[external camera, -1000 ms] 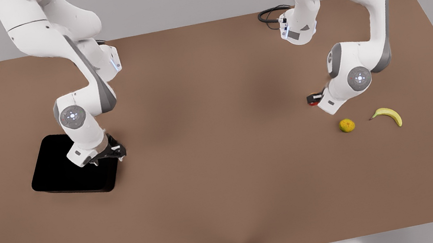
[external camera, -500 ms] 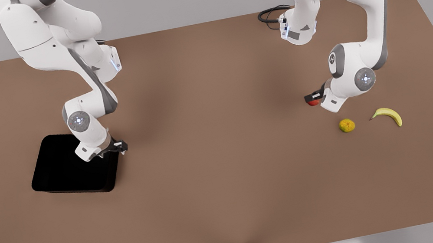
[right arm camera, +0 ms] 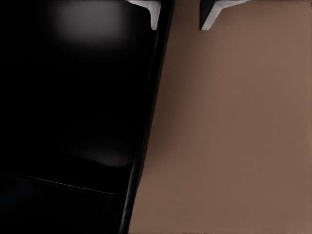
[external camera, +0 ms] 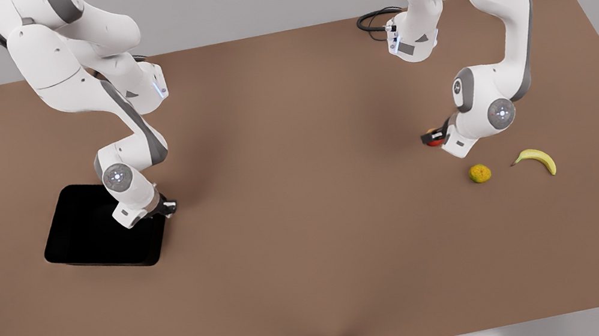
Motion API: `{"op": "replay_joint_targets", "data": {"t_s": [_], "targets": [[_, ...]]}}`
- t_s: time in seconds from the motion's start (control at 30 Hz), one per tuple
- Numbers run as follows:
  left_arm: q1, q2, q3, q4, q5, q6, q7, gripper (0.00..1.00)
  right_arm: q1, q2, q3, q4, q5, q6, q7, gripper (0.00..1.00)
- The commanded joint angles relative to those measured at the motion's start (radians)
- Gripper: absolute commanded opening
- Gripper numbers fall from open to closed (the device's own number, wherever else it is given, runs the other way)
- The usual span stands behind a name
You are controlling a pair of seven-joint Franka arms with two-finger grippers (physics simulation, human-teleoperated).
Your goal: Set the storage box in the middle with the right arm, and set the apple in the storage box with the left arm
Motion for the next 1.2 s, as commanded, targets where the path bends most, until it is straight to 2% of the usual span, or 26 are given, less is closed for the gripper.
{"op": "replay_joint_targets", "data": {"t_s": [0.0,0.23,0.43,0.53,0.7,0.83,1.07,1.17], "targets": [[-0.002,0.0,0.0,-0.001,0.01,0.0,0.001,1.0,0.0,0.0,0.0,-0.001,0.0,0.0,0.0,0.21],[-0.004,0.002,-0.002,-0.035,0.053,0.045,0.001,1.0,0.012,-0.058,-0.002,0.016,0.012,-0.005,0.003,0.21],[-0.008,0.021,-0.002,-0.043,0.053,0.072,-0.001,1.0,0.115,-0.107,0.014,0.046,0.022,0.003,0.037,0.21],[-0.008,0.021,-0.002,-0.043,0.053,0.072,-0.001,1.0,0.244,-0.104,0.029,0.108,0.022,0.015,0.153,0.21],[-0.002,0.021,-0.002,-0.072,0.053,0.103,0.001,1.0,0.548,-0.003,0.029,0.273,0.018,0.003,0.597,0.21],[-0.002,0.031,-0.002,-0.075,0.053,0.117,0.001,1.0,0.675,0.023,0.026,0.362,0.018,0.0,0.663,0.21],[-0.004,0.032,-0.002,-0.09,0.053,0.137,-0.001,1.0,0.707,0.055,0.022,0.419,0.018,-0.002,0.699,0.21],[-0.004,0.034,-0.002,-0.092,0.053,0.137,-0.001,1.0,0.652,-0.041,0.021,0.417,0.008,-0.179,0.641,0.22]]}}
